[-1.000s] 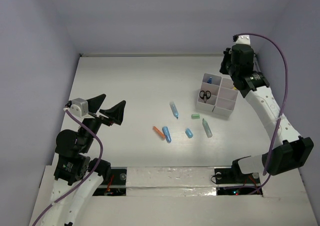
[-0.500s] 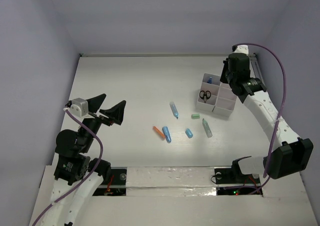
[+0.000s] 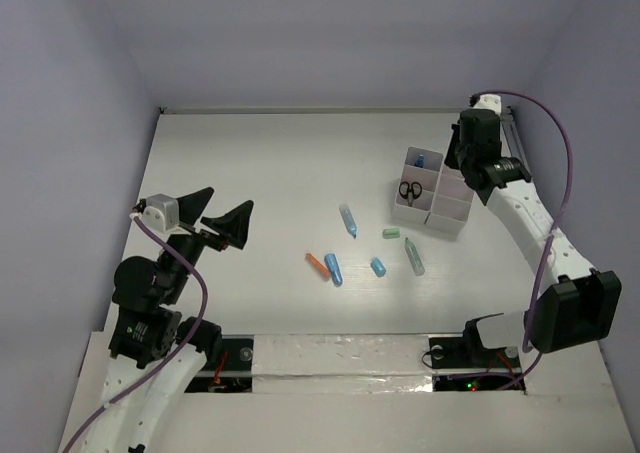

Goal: Sort the stationery into containers
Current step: Place the pen in the storage box.

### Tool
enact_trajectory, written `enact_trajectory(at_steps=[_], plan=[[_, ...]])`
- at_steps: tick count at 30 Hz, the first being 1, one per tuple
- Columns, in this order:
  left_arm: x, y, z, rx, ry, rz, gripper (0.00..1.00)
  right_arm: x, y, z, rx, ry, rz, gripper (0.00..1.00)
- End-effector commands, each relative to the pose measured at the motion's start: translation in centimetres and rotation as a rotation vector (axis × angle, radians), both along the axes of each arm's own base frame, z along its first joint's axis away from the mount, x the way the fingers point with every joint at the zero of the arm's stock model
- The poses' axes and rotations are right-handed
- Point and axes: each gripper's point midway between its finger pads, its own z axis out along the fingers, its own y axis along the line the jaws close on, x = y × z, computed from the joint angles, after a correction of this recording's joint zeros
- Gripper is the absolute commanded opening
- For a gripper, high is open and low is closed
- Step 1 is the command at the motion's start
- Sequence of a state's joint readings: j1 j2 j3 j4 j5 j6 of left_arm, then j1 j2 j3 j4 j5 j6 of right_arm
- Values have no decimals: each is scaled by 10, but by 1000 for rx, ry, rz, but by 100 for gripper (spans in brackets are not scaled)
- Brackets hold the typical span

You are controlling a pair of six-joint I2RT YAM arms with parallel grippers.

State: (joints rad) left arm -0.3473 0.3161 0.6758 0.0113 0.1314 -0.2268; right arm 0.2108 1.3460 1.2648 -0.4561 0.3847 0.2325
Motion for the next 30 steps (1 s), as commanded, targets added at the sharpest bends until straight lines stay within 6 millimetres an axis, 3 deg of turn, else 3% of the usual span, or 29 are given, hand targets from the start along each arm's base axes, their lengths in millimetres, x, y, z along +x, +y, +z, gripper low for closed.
enact_trajectory(at_steps=[1,10,17,20,21,25,30], plan=[[-4,-4,21,-27,-58,-27,99,16,-2,11,9,-64,-16,0],[-6,-5,21,-25,-61,-37,99,27,-8,-13,-12,-28,-48,0],[-6,-5,21,-24,-61,-35,99,40,-19,-20,-13,-8,-85,2],[-6,-5,21,-23,-60,-35,99,43,-24,-24,-13,1,-108,16],[-6,-5,20,-24,-58,-35,99,44,-25,-24,-19,1,-113,26],[-6,-5,20,-24,-58,-35,99,44,-27,-16,-29,-17,-119,46],[-6,-5,21,-23,-60,-36,99,40,-2,6,22,-66,26,52]])
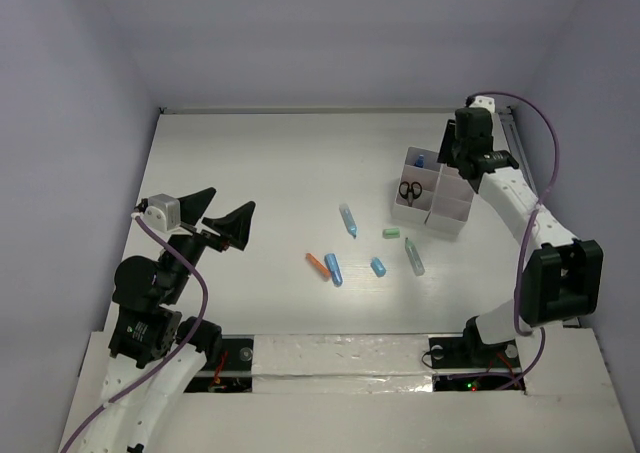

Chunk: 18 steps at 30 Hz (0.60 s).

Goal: Sort the stationery into containers
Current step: Place the pen in the storage box, then pick up the stationery from the center of the board.

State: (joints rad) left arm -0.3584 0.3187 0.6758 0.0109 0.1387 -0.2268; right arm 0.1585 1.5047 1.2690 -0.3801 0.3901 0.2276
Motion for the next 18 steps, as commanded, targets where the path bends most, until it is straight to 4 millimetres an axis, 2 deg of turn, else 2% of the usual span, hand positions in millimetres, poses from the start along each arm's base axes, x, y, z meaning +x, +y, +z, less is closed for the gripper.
enact_trajectory(at_steps=[1,3,4,6,7,8,10,11,15,18], plan=[[-4,-2,21,-25,-59,-18,99,7,32,54,67,-139,153,52],[-4,-2,21,-25,-59,-18,99,0,60,48,67,-101,256,53],[-3,-2,20,-24,-56,-18,99,-8,95,45,78,-85,360,53],[-3,-2,20,-24,-56,-17,99,-20,132,30,75,-32,478,53],[-3,-2,21,-25,-57,-17,99,-29,156,22,97,-6,559,53],[-3,-2,20,-23,-55,-15,99,-44,189,13,104,18,657,53],[-3,-1,20,-24,-55,-12,99,-62,223,-4,123,69,767,53],[-2,0,20,-23,-55,-4,99,-78,246,-11,113,90,835,53],[-2,0,20,-22,-54,-4,99,-115,290,-39,98,188,981,55],[-2,0,20,-23,-55,-4,99,-137,306,-66,48,289,1049,59]])
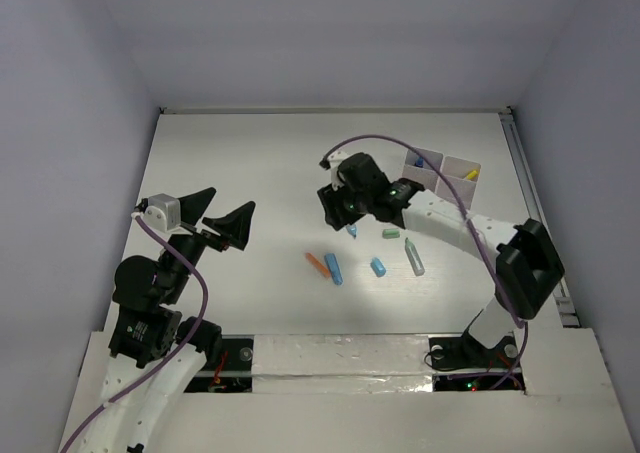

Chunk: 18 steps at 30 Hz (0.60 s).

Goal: Sort the stationery into containers
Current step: Pick up the stationery from the center of the board.

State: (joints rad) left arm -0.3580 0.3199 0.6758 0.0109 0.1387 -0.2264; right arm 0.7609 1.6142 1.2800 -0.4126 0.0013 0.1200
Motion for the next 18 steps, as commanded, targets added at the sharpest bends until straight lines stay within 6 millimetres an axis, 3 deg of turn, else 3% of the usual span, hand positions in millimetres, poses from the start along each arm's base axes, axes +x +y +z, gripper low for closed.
enact_trajectory(at_steps=[1,7,18], plan=[[-3,1,21,-24,-57,-4,99,-22,17,-17,-69,56,105,60],[-3,2,22,-25,-60,0,99,-70,48,-60,-169,145,238,60],[-4,1,21,-24,-61,-4,99,-77,69,-85,-176,179,275,54]])
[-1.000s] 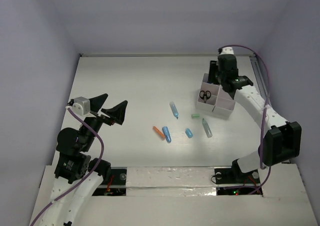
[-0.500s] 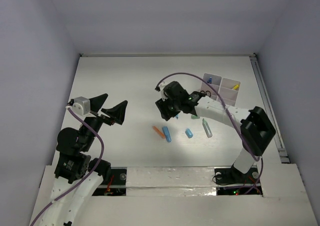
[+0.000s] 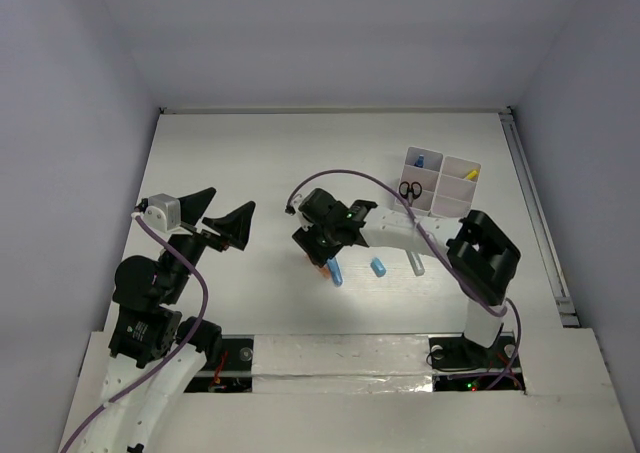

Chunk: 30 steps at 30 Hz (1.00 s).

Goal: Sort the stationery into containers
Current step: Pick up the stationery from the center of the board.

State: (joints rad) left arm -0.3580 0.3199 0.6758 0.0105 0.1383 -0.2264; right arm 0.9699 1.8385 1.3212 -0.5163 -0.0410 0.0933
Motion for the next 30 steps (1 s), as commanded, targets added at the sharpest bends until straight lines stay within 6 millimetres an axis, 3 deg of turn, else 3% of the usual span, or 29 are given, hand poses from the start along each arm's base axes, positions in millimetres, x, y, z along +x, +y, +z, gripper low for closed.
enact_trajectory(at_steps=[1,9,13,16,19,20,22,23,24,25,26,27,28,29,30], plan=[[-4,1,21,-24,-61,-4,99,7,19,2,33,-12,18,53],[-5,1,21,-24,-63,-6,99,17,32,-13,31,-11,7,46],[-6,1,23,-28,-68,-6,99,25,40,-8,48,-33,-20,21],[-6,1,22,-27,-68,-9,99,33,49,7,100,-62,-49,14],[-7,1,23,-27,-71,-12,99,52,51,40,154,-165,-119,7],[-7,1,23,-27,-71,-12,99,60,47,61,174,-224,-156,6],[-8,1,24,-29,-76,-12,99,85,27,81,208,-281,-252,5],[-9,1,24,-30,-77,-13,99,97,11,109,246,-342,-316,4],[-9,1,24,-30,-77,-14,99,108,-2,124,283,-374,-379,4],[-10,1,25,-32,-81,-14,99,127,-39,146,329,-429,-496,3],[-10,2,24,-32,-81,-13,99,137,-61,130,281,-429,-547,3],[-11,2,26,-36,-84,-14,99,144,-85,165,372,-488,-631,3],[-11,2,27,-37,-87,-15,99,151,-109,172,389,-517,-700,3],[-13,2,28,-38,-93,-16,99,161,-157,160,350,-550,-828,3],[-13,2,28,-38,-95,-16,99,165,-178,171,395,-586,-902,3]])
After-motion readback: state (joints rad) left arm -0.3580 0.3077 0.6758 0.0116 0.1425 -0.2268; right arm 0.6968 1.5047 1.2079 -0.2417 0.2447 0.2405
